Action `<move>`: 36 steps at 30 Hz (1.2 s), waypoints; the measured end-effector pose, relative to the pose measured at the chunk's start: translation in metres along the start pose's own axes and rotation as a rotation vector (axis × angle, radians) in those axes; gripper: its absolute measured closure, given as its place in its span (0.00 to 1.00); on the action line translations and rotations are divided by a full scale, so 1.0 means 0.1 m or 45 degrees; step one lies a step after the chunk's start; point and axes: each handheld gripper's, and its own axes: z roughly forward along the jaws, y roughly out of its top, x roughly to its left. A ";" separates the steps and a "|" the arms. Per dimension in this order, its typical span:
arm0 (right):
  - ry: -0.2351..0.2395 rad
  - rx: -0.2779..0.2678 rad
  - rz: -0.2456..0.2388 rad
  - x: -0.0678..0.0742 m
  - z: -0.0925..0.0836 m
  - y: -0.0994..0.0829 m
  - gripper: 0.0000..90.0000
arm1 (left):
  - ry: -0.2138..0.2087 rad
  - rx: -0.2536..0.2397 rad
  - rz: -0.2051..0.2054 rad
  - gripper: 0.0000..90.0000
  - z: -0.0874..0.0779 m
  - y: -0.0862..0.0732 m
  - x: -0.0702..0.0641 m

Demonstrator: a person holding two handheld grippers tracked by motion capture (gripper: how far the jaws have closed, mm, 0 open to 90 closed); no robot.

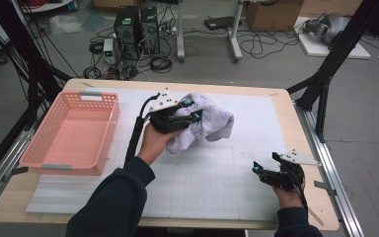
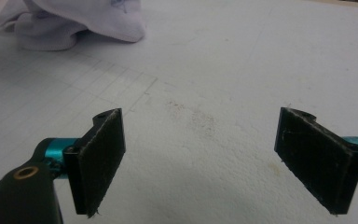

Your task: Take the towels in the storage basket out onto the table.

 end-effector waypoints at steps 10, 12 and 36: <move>0.007 0.002 0.002 0.00 0.02 0.00 0.17 | 0.129 0.168 -0.059 0.67 0.26 -0.49 0.24; 0.008 0.005 0.004 0.00 0.02 0.00 0.17 | 0.158 0.207 -0.074 0.66 0.29 -0.61 0.28; 0.049 0.005 -0.034 0.12 0.10 0.04 0.16 | 0.287 0.033 -0.169 0.22 -0.80 -0.77 0.14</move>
